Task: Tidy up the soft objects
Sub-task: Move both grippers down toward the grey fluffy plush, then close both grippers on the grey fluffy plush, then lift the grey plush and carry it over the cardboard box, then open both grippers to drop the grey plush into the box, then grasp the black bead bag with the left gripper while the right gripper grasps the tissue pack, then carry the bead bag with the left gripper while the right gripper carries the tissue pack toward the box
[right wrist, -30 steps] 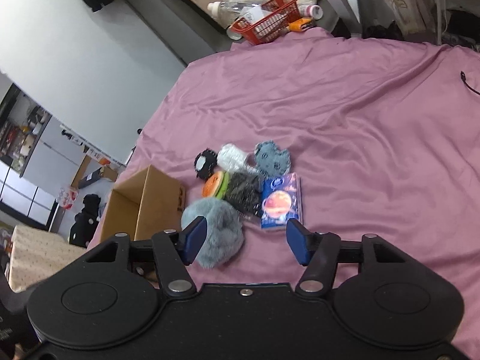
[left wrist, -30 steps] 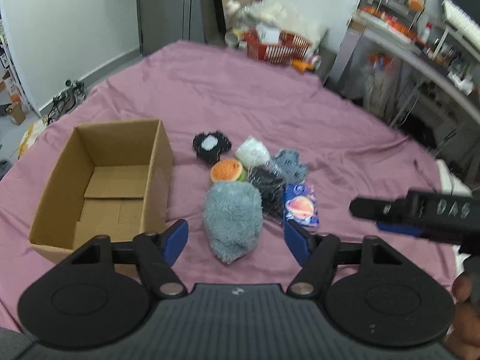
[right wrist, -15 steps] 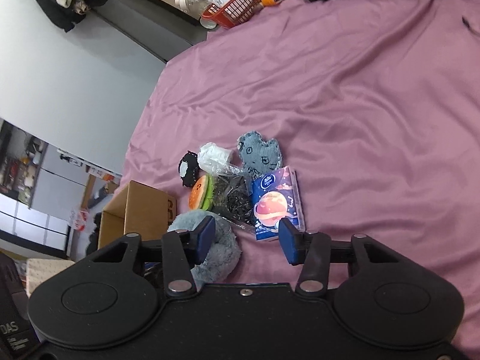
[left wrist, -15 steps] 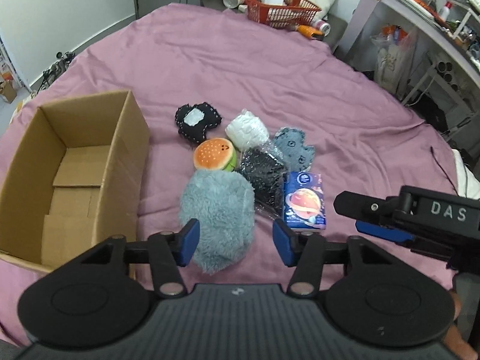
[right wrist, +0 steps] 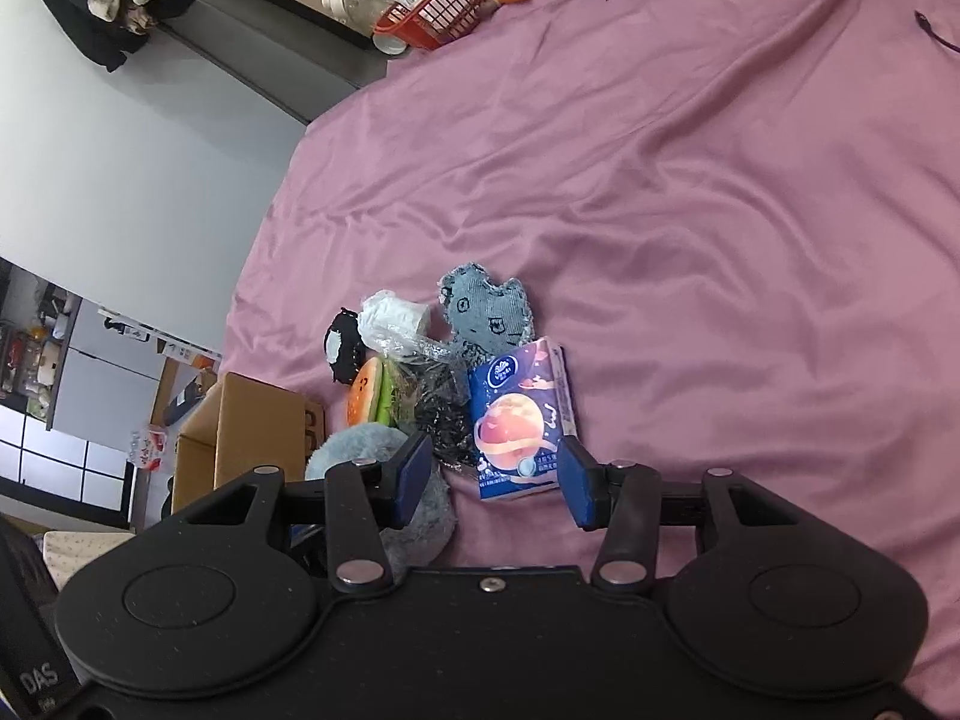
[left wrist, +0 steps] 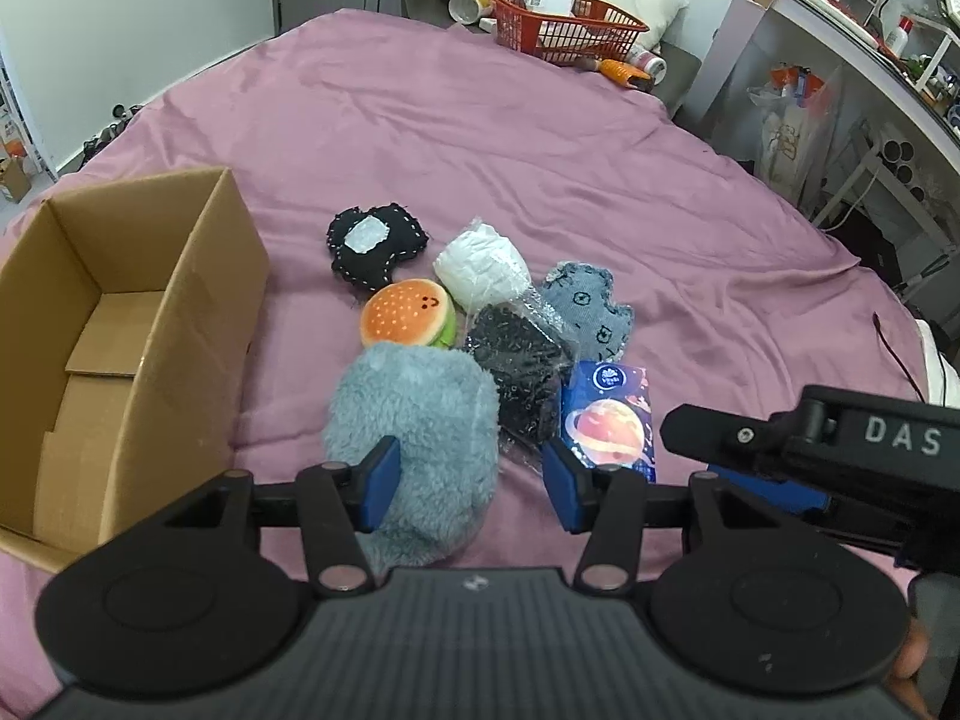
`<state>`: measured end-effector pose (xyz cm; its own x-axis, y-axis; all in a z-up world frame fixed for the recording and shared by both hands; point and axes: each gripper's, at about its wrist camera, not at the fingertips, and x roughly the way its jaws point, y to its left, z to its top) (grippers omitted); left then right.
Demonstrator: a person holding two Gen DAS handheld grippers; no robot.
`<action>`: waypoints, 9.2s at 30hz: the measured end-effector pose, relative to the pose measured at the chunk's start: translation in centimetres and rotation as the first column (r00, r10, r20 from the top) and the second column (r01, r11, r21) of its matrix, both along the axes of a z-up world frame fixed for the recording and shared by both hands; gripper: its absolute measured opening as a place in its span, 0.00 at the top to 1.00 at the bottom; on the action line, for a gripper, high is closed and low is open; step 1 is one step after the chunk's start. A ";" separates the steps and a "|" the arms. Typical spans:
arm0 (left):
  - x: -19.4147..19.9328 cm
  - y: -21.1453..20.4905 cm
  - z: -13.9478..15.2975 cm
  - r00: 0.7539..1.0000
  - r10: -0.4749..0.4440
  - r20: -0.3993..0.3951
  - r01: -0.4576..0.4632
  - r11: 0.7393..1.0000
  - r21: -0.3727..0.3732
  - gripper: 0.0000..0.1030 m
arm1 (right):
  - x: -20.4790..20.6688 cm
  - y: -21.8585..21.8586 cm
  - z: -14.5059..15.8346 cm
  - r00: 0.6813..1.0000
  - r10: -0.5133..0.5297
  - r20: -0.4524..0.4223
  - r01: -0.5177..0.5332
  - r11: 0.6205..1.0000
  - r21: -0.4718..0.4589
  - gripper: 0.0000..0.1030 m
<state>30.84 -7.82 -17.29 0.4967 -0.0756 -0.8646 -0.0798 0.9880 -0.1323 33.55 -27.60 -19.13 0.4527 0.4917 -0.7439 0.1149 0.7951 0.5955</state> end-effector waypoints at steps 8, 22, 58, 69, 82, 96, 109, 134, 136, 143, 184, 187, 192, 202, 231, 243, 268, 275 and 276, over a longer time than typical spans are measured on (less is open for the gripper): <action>-0.7 1.6 -0.1 0.999 0.038 -0.016 -0.038 0.999 0.030 0.62 | 0.2 1.3 -0.2 0.999 0.032 -0.016 -0.030 0.997 0.076 0.54; -1.6 4.8 0.5 0.995 0.104 0.012 -0.103 0.994 -0.034 0.77 | 0.1 4.9 -1.6 0.996 0.048 -0.069 -0.038 0.990 0.138 0.54; 0.4 6.4 -0.1 0.980 0.200 0.002 -0.200 0.980 -0.001 0.73 | 0.5 7.2 -7.0 0.976 -0.006 -0.217 0.077 0.943 0.323 0.78; 0.0 5.2 -0.4 0.984 0.177 -0.036 -0.176 0.984 0.014 0.75 | -0.6 6.1 -6.4 0.974 -0.054 -0.222 0.119 0.950 0.290 0.83; -2.1 5.4 3.1 0.979 0.195 0.053 -0.194 0.981 -0.027 0.82 | -1.7 6.4 -1.9 0.997 -0.036 -0.066 0.054 0.956 0.290 0.83; -6.7 8.7 10.6 0.946 0.238 0.220 -0.211 0.967 -0.142 0.84 | -3.5 9.2 5.9 0.973 0.058 0.223 -0.114 0.962 0.249 0.83; -10.2 15.1 10.6 0.914 0.337 0.227 -0.288 0.931 -0.224 0.84 | -6.1 15.2 6.5 0.947 0.134 0.292 -0.200 0.958 0.207 0.83; -7.6 25.5 5.6 0.899 0.432 0.078 -0.385 0.862 -0.329 0.85 | -4.5 24.2 4.5 0.939 0.213 0.271 -0.244 0.966 0.087 0.83; -7.1 25.8 5.0 0.901 0.431 0.058 -0.389 0.859 -0.333 0.85 | -4.4 24.4 4.2 0.942 0.216 0.258 -0.245 0.966 0.084 0.83; -6.7 27.4 3.1 0.893 0.450 0.014 -0.418 0.839 -0.348 0.88 | -4.4 25.4 3.7 0.942 0.250 0.225 -0.269 0.961 0.061 0.79; -8.7 17.3 5.8 0.906 0.420 0.053 -0.418 0.907 -0.043 0.23 | -7.0 13.2 8.3 0.967 0.167 0.195 -0.147 0.983 -0.112 0.20; -8.7 16.1 5.9 0.907 0.416 0.061 -0.415 0.909 -0.028 0.22 | -7.3 12.2 8.5 0.965 0.167 0.200 -0.142 0.981 -0.133 0.20; -8.4 13.5 6.7 0.914 0.397 0.082 -0.401 0.915 0.048 0.13 | -7.3 10.5 9.9 0.954 0.196 0.225 -0.174 0.978 -0.112 0.04; -6.6 8.4 8.2 0.937 0.328 0.119 -0.340 0.935 0.100 0.06 | -6.2 4.8 9.4 0.971 0.103 0.214 -0.094 0.994 -0.052 0.00; 2.2 -0.2 1.6 0.948 0.319 0.009 -0.316 0.942 -0.116 0.10 | -1.5 -3.4 -1.2 0.990 -0.123 -0.073 0.133 0.978 0.163 0.32; 5.4 -0.6 -3.5 0.945 0.312 -0.098 -0.324 0.935 -0.144 0.14 | 1.2 -2.7 -4.4 0.976 -0.136 -0.170 0.167 0.968 0.187 0.39; 3.0 2.4 -2.1 0.963 0.259 -0.073 -0.269 0.926 -0.263 0.62 | 1.2 1.0 -3.4 0.996 -0.071 -0.059 0.077 0.990 0.120 0.79; 1.1 3.2 0.5 0.968 0.250 -0.027 -0.249 0.938 -0.242 0.62 | 0.2 0.3 -1.3 0.997 -0.074 -0.002 0.073 0.985 0.158 0.79; 0.9 3.3 0.9 0.969 0.247 -0.021 -0.245 0.939 -0.239 0.62 | 0.0 0.4 -1.1 0.997 -0.073 0.004 0.072 0.984 0.161 0.79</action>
<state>31.77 -4.52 -16.35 0.5341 -0.1531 -0.8314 -0.3142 0.8771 -0.3633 33.58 -27.22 -20.22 0.4983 0.5701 -0.6533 0.1625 0.6787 0.7162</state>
